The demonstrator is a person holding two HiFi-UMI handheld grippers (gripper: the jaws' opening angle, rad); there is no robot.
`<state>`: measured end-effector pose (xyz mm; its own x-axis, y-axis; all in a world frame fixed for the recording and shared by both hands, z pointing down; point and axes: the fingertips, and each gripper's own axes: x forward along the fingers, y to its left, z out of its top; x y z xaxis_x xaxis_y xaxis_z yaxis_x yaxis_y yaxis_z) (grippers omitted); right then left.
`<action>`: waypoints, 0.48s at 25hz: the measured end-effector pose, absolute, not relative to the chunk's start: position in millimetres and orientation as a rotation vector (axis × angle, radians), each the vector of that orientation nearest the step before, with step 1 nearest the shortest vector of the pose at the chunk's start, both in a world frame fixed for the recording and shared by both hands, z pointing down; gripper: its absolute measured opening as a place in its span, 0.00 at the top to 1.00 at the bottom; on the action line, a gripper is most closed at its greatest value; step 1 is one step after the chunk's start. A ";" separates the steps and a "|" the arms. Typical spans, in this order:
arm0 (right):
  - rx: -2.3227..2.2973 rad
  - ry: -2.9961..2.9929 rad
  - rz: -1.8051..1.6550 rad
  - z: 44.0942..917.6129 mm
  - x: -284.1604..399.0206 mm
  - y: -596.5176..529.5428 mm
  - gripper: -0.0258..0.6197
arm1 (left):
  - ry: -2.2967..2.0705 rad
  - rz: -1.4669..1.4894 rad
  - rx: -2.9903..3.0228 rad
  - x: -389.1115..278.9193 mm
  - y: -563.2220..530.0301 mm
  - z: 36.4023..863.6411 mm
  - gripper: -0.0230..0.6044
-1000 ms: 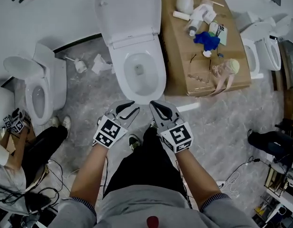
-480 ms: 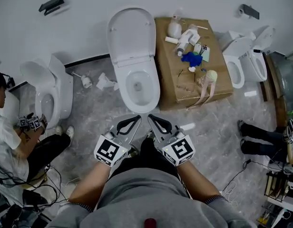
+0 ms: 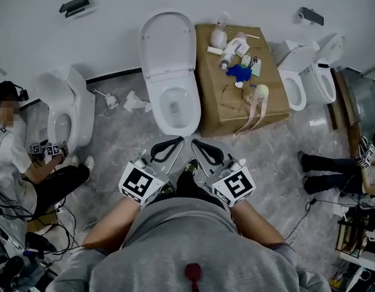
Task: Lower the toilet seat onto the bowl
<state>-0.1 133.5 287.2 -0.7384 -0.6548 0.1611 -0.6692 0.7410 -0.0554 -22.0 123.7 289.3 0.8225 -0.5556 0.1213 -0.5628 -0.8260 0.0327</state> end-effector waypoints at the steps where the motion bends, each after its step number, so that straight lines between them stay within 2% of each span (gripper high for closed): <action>1: 1.068 -2.813 0.156 284.1 -1.3 134.0 0.94 | -0.906 0.157 2.944 -23.1 123.9 285.8 0.95; 12: 1.044 -2.843 0.127 271.3 -16.5 135.3 0.94 | -0.961 0.153 2.965 -39.4 128.1 274.1 0.95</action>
